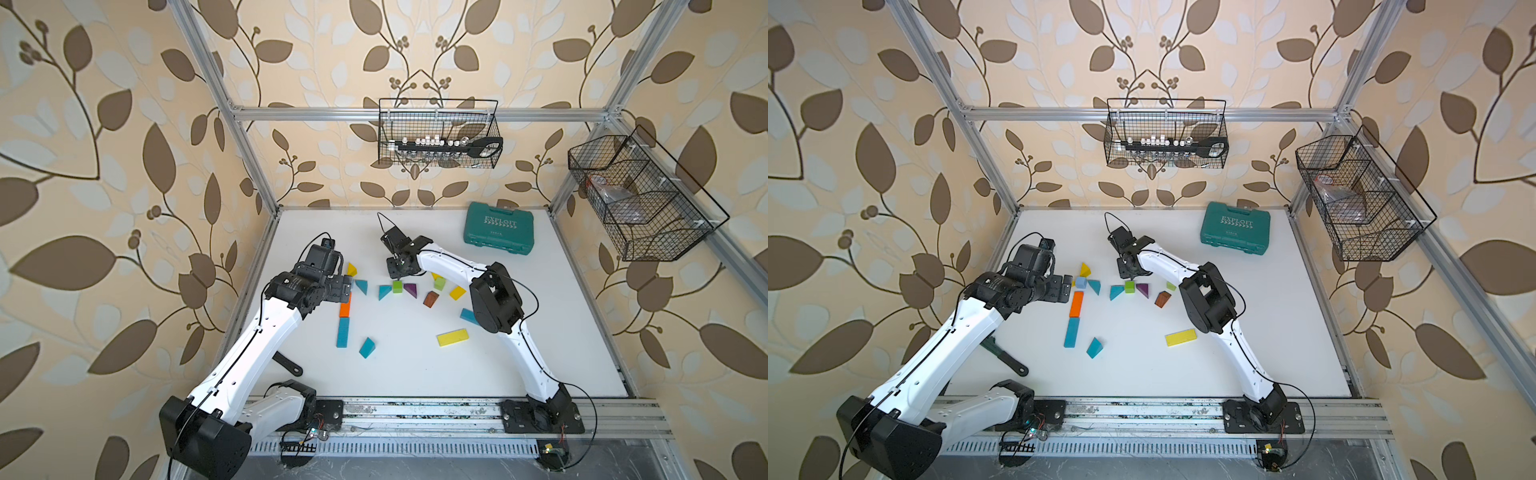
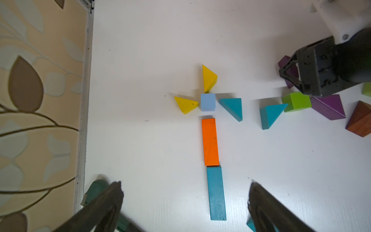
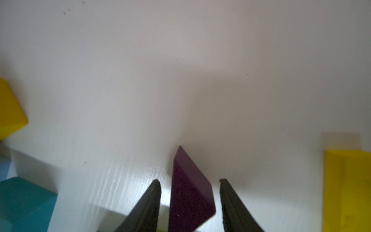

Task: Assemble a small pinwheel with building blocks
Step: Assemble the building block at the center of the board, then pick up the building block from the center of the board.

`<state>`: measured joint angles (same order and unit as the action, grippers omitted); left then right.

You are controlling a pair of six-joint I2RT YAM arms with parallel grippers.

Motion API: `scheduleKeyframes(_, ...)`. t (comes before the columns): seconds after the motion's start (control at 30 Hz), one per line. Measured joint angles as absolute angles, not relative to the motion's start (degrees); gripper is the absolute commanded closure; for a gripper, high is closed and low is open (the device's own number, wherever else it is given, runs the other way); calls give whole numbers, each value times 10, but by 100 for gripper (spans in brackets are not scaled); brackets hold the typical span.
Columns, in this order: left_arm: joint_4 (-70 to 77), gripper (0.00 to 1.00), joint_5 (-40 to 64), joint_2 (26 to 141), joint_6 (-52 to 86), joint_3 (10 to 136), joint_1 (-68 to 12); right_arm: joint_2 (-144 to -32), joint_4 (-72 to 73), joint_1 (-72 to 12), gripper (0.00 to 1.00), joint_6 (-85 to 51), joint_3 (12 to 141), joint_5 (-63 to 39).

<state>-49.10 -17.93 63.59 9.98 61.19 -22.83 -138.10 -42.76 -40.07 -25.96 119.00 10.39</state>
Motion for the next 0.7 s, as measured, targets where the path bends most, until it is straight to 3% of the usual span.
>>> scheduleKeyframes(0.2, -523, 1, -119, 675, 171, 624, -242, -1244, -415, -390, 41, -255, 1113, 79)
scheduleKeyframes(0.43, -528, 1, -96, 693, 274, 569, -395, -994, -338, -310, 39, -256, 868, 32)
scheduleKeyframes(0.53, -527, 1, -90, 720, 305, 569, -417, -959, -331, -269, 41, -243, 798, 14)
scheduleKeyframes(0.7, -533, 1, -102, 736, 337, 577, -417, -994, -354, -244, 41, -203, 776, -10)
